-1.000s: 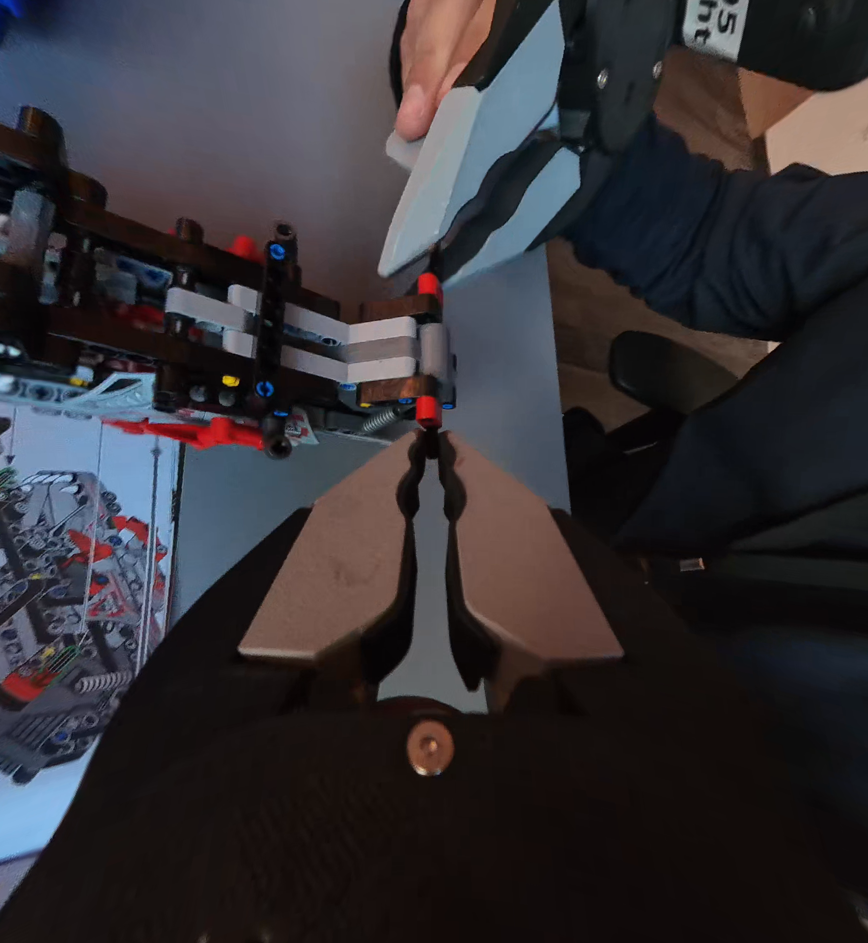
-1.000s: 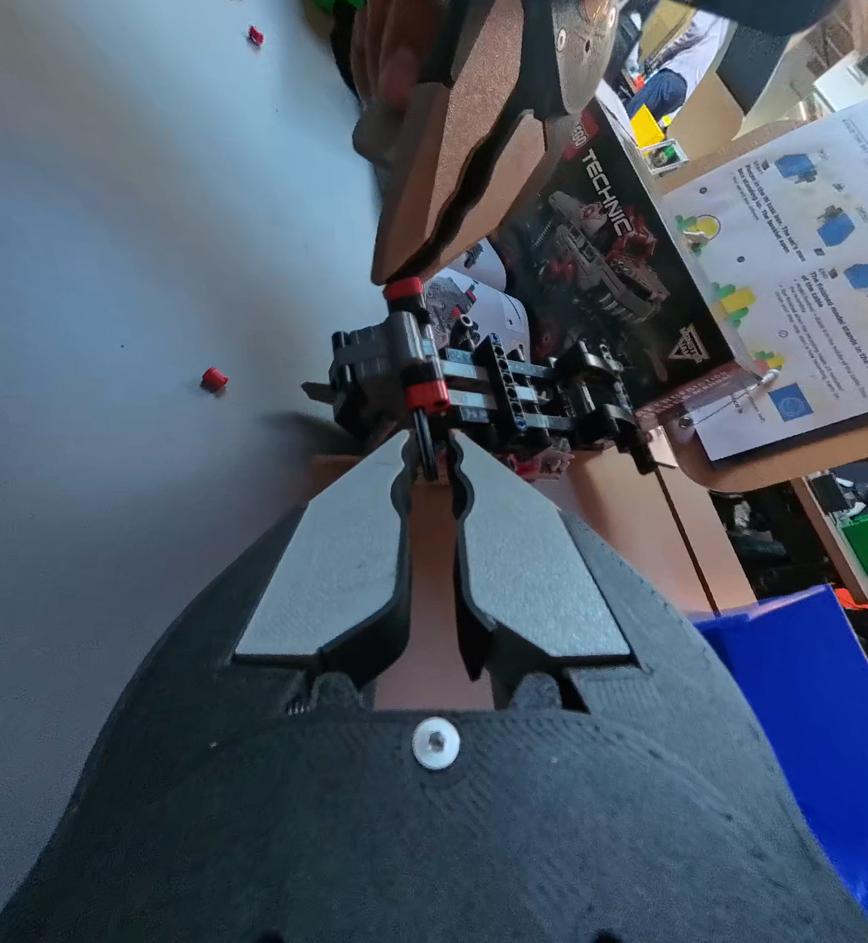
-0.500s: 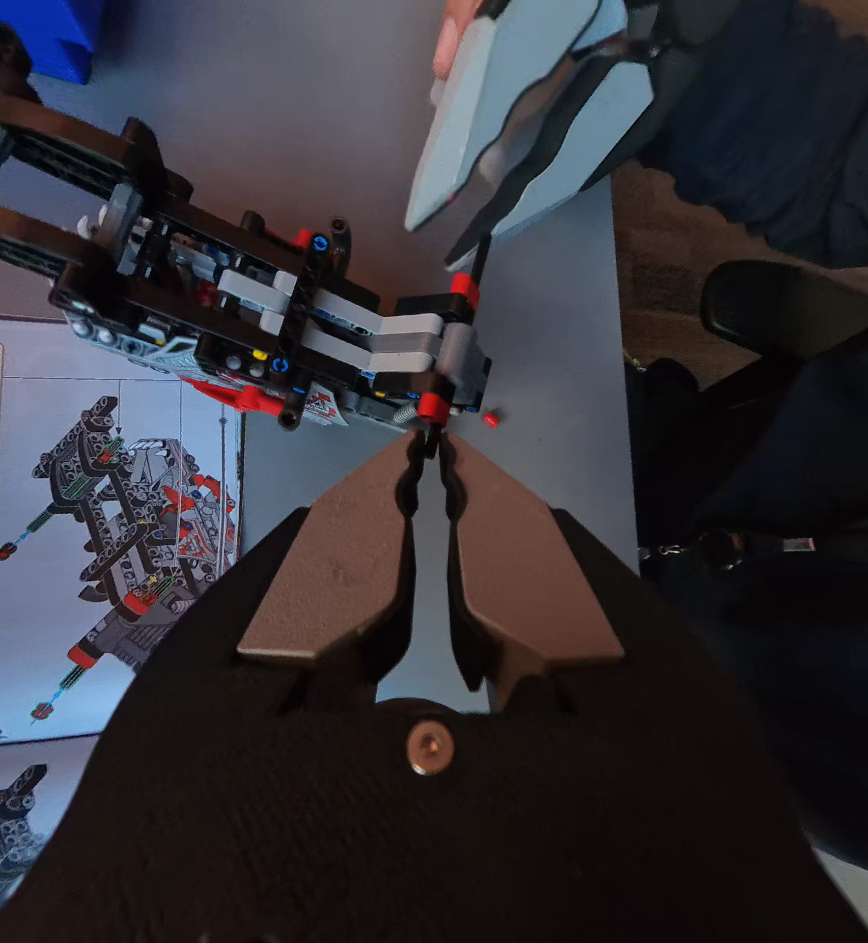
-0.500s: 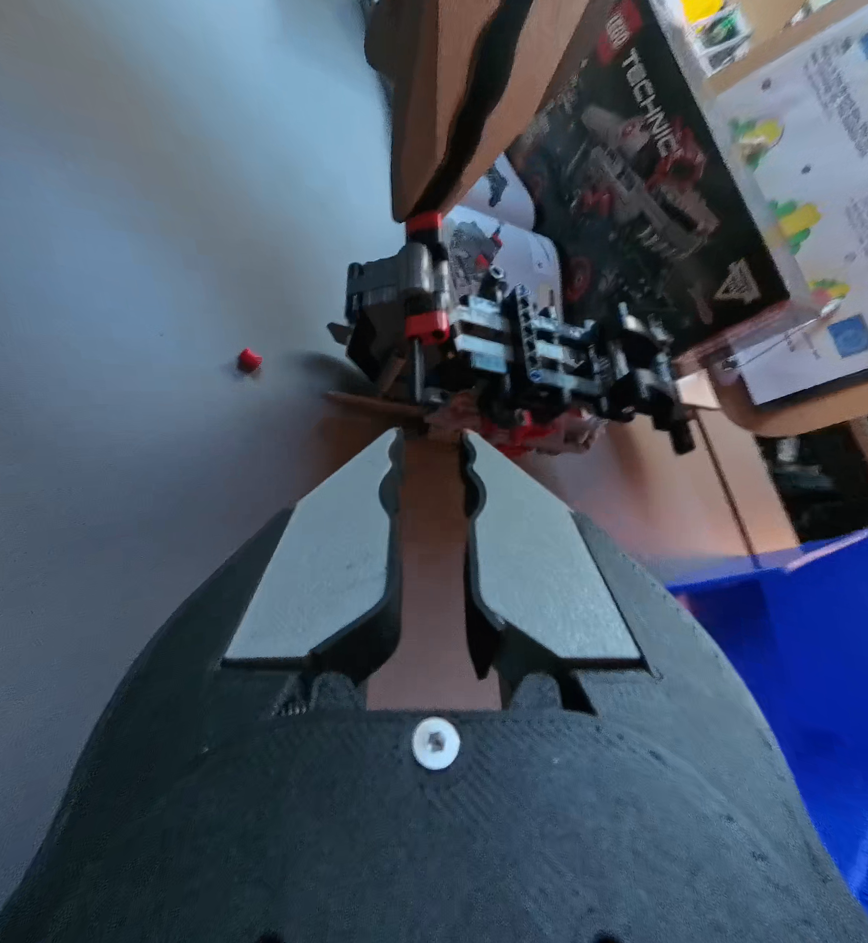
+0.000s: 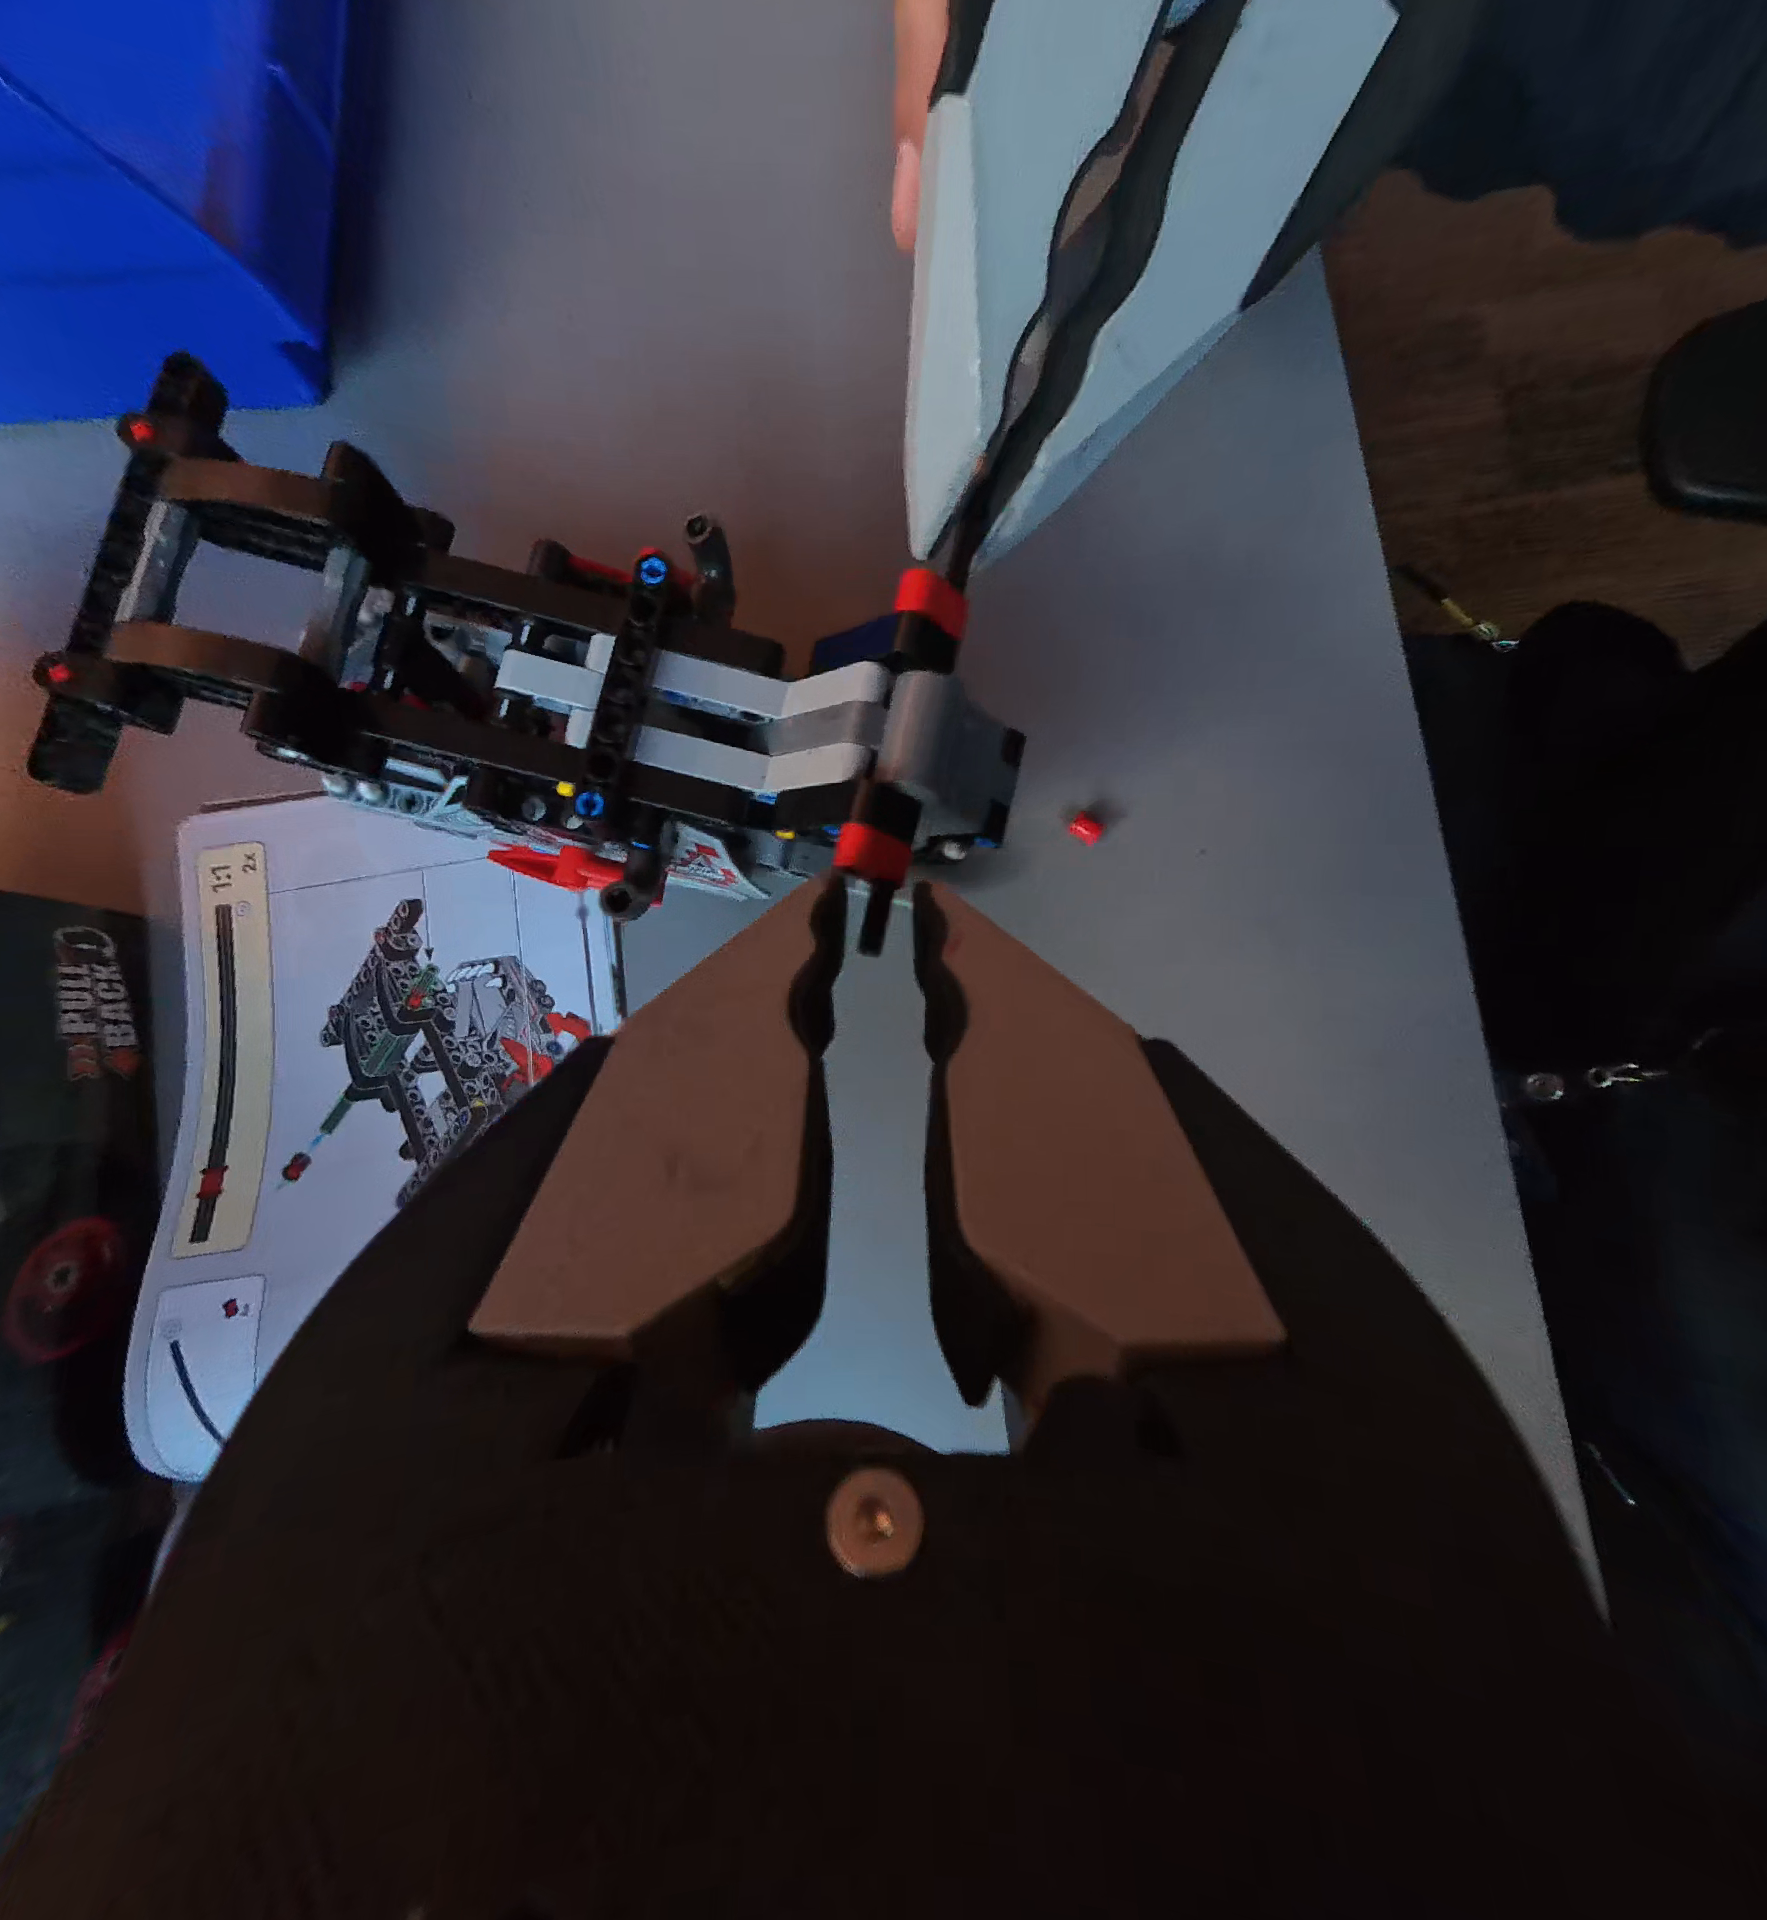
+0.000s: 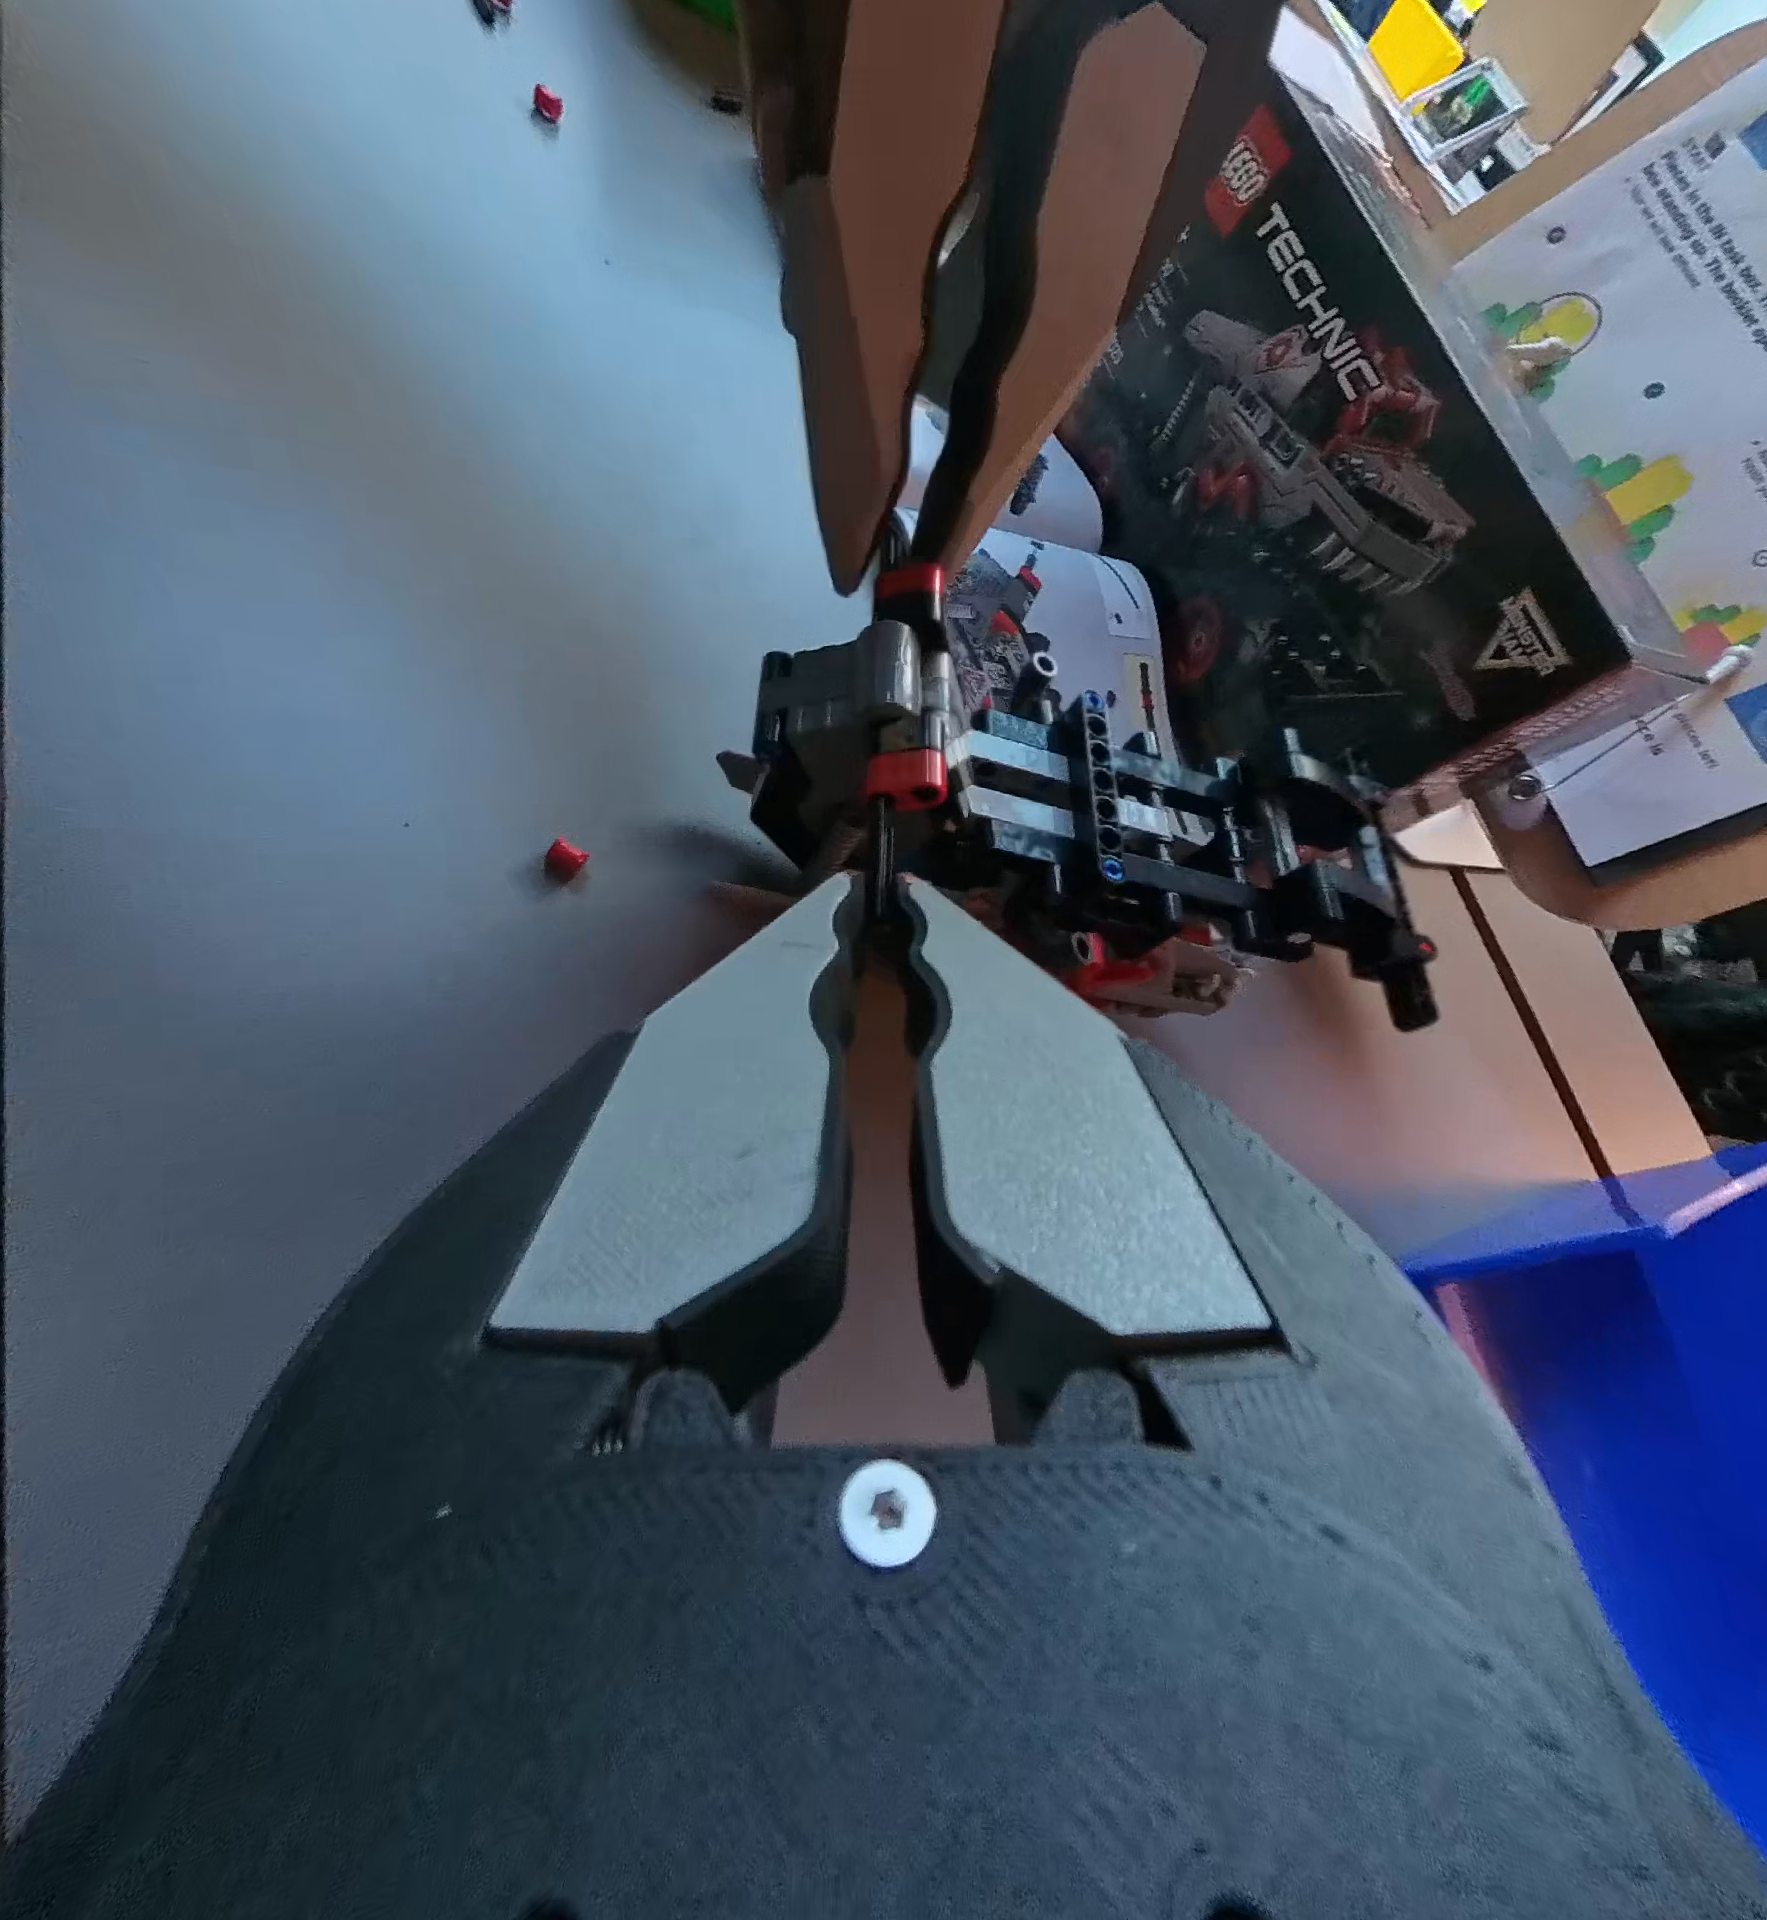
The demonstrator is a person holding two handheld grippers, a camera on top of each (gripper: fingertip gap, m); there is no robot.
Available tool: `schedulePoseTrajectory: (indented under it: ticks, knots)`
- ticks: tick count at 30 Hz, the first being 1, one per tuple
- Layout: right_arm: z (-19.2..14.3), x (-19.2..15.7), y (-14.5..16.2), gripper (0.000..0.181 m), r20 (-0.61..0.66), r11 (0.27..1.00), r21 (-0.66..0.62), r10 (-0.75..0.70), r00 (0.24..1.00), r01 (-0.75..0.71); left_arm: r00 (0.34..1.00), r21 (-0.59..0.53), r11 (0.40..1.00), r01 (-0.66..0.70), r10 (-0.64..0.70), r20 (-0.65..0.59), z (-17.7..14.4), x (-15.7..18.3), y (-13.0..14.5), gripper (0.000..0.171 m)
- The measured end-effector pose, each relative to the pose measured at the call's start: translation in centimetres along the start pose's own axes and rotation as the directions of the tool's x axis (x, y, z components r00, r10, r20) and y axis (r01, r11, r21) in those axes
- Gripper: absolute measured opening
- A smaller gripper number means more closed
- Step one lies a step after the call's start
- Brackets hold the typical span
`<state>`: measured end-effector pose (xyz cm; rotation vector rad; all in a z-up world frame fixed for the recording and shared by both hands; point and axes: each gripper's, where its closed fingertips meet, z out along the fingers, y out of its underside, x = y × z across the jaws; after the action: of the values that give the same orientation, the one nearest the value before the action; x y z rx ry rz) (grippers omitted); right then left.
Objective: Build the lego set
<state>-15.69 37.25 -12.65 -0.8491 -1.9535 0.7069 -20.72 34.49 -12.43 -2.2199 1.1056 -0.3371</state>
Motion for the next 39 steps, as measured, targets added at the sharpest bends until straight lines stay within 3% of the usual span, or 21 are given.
schedulePoseTrajectory:
  ticks: [10, 12, 14, 18, 20, 22, 26, 31, 36, 39]
  knots:
    - [0.2, 0.2, 0.1, 0.001, 0.001, 0.999, -0.038, -0.006, 1.0, 0.006, 1.0, 0.009, 1.0, 0.008, -0.008, -0.028, 0.4, 0.1, -0.3, 0.004]
    - [0.1, 0.4, 0.3, 0.001, -0.007, 0.999, -0.041, 0.001, 1.0, -0.001, 1.0, 0.001, 1.0, 0.017, -0.017, -0.015, 0.0, -0.1, 0.1, 0.014]
    - [-0.3, 0.9, 0.8, 0.024, -0.036, 0.998, -0.063, 0.012, 0.999, -0.014, 1.0, 0.001, 1.0, 0.027, -0.027, -0.002, -0.9, -0.2, 0.5, 0.018]
    - [-3.0, 1.0, 1.7, 0.026, -0.115, 0.988, -0.032, 0.148, 0.982, -0.152, 0.992, 0.039, 0.995, 0.094, -0.097, 0.082, -4.7, -0.4, 2.2, 0.021]
    - [-3.7, -1.0, 1.3, 0.017, -0.086, 0.968, 0.013, 0.251, 0.964, -0.251, 0.986, 0.089, 0.986, 0.14, -0.147, 0.076, -6.2, 1.3, 3.3, 0.019]
    - [-2.9, -3.6, 0.7, 0.011, -0.038, 0.944, 0.026, 0.329, 0.944, -0.328, 0.977, 0.094, 0.978, 0.187, -0.196, 0.089, -6.3, 2.9, 5.4, 0.02]
    - [0.9, -6.8, 0.4, 0.021, -0.001, 0.928, -0.098, 0.361, 0.933, -0.359, 0.949, 0.129, 0.948, 0.292, -0.304, 0.087, -4.8, 5.8, 9.0, 0.021]
    - [3.6, -7.1, 1.1, 0.023, -0.019, 0.918, -0.206, 0.344, 0.939, -0.34, 0.919, 0.237, 0.895, 0.378, -0.394, 0.019, -4.0, 8.2, 9.8, 0.02]
    - [4.4, -7.2, 1.7, 0.004, -0.027, 0.917, -0.258, 0.307, 0.951, -0.303, 0.914, 0.259, 0.885, 0.386, -0.406, 0.024, -3.7, 9.0, 10.3, 0.02]
    - [4.6, -7.1, 1.7, 0.004, -0.02, 0.914, -0.259, 0.318, 0.948, -0.312, 0.913, 0.281, 0.878, 0.387, -0.408, 0.018, -3.2, 9.1, 9.8, 0.02]
